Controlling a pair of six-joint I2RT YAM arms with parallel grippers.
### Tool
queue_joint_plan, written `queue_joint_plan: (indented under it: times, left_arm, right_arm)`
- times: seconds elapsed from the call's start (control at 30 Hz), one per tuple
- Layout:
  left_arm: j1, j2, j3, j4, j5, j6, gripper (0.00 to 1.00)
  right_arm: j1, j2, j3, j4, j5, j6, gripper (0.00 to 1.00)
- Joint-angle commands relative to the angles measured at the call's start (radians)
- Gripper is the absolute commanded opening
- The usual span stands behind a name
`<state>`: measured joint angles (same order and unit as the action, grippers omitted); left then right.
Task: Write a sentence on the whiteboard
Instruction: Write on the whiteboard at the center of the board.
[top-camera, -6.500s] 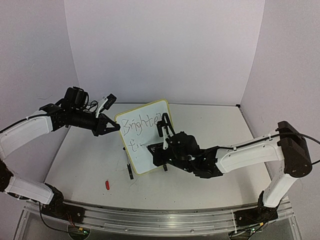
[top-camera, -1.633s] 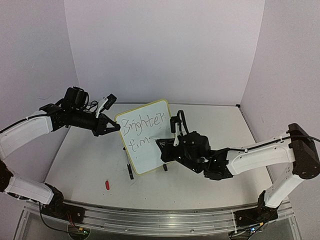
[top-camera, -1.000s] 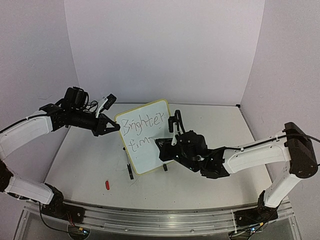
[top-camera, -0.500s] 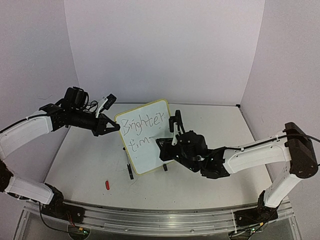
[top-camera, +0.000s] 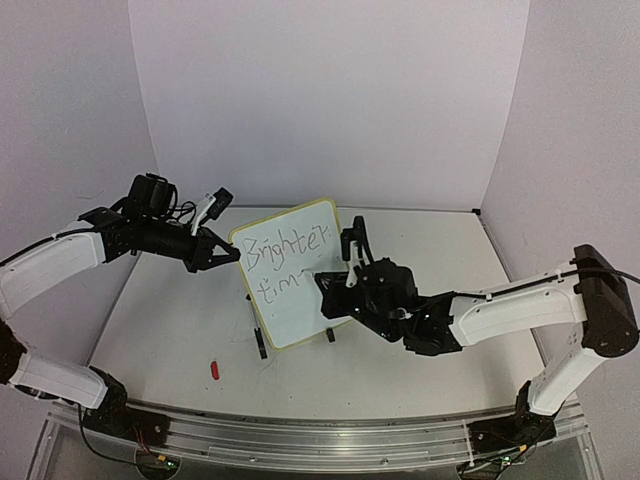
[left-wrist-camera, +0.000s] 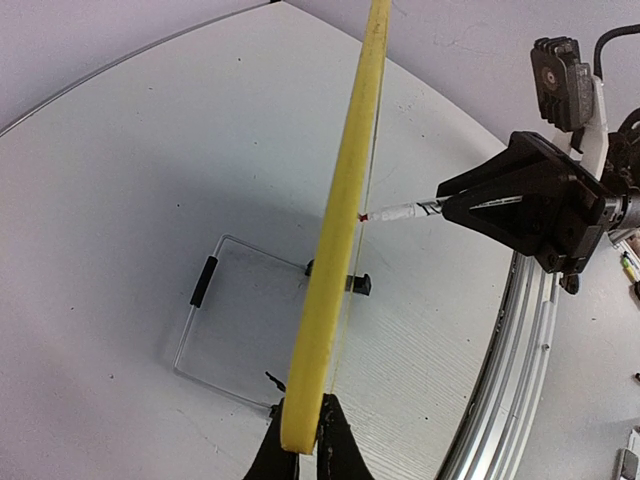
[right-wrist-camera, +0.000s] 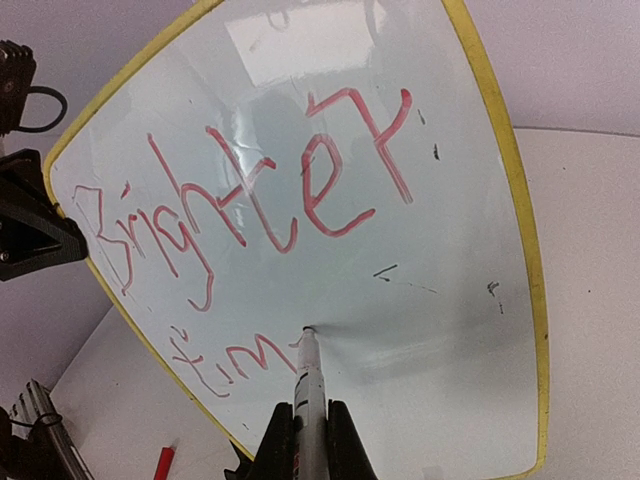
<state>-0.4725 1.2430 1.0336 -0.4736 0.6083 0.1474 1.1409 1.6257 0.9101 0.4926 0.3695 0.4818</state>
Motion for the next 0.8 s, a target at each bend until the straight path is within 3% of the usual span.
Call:
queue_joint_plan:
  times: [0.0, 0.77]
  left_arm:
    - [-0.005, 0.004, -0.020, -0.066, -0.091, 0.045, 0.00]
    - [-0.005, 0.005, -0.020, -0.066, -0.091, 0.042, 0.00]
  right_arm:
    - [-0.008, 0.004, 0.054, 0.018, -0.025, -0.020, 0.00]
    - [-0.007, 0.026, -0.011, -0.026, -0.029, 0.078, 0.00]
